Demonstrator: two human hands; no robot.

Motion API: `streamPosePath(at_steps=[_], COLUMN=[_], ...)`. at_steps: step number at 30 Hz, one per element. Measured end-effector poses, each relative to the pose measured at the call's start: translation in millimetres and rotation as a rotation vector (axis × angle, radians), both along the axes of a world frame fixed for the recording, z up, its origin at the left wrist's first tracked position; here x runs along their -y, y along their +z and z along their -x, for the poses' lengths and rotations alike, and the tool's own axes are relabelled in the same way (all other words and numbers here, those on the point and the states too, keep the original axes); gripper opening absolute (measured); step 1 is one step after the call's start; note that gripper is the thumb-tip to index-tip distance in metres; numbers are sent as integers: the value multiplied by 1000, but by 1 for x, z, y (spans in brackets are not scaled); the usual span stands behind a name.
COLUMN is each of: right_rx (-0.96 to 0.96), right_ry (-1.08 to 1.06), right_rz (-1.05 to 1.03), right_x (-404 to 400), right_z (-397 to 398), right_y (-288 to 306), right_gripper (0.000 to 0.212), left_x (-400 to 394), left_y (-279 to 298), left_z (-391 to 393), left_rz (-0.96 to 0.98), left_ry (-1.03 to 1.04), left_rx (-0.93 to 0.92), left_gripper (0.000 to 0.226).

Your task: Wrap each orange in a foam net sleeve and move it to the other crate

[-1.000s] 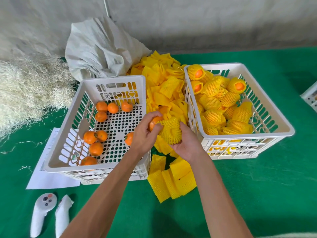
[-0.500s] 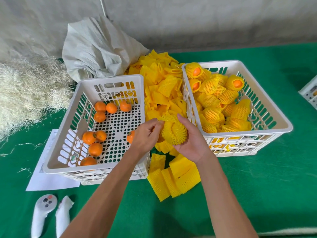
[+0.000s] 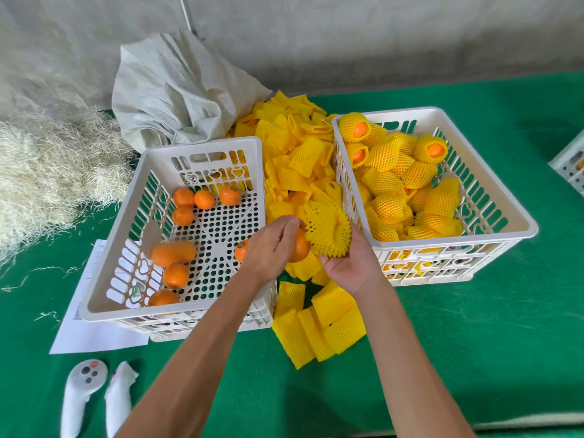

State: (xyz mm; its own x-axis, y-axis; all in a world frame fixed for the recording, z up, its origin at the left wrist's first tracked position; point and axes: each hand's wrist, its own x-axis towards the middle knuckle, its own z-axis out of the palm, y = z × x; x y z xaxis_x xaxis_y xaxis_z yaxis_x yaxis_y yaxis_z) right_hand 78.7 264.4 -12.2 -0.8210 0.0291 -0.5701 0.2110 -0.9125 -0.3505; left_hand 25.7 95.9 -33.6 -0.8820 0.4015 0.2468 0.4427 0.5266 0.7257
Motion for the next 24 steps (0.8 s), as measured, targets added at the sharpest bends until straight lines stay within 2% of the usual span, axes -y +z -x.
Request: streamPosePath(at_steps=[3, 6, 8, 10, 12, 14, 17, 18, 21, 24], right_rx=[4, 71, 105, 106, 67, 59, 81, 90, 129, 120], right_ry=[-54, -63, -46, -26, -30, -35, -64, -70, -55, -34], right_rz=[-134, -424, -635, -856, -992, -1015, -975, -965, -906, -739], right_x=[-3, -2, 2, 9, 16, 21, 24, 23, 12, 8], right_z=[2, 1, -2, -6, -8, -5, -2, -1, 0, 0], right_y=[-3, -7, -11, -17, -22, -25, -26, -27, -29, -27], right_gripper=[43, 50, 36, 28, 23, 26, 22, 25, 54, 56], left_x=[1, 4, 5, 5, 3, -1, 1, 1, 0, -2], left_y=[-3, -5, -4, -2, 0, 2, 5, 6, 6, 7], left_z=[2, 2, 0, -1, -4, -7, -10, -12, -14, -12], left_rz=[-17, -213, -267, -213, -137, -80, -92, -86, -20, -45], left_ry=[-18, 38, 51, 26, -43, -83, -97, -117, -210, -230], left_rx=[9, 118, 124, 63, -26, -73, -61, -48, -24, 9], left_gripper=[52, 43, 49, 63, 76, 82, 73, 68, 60, 57])
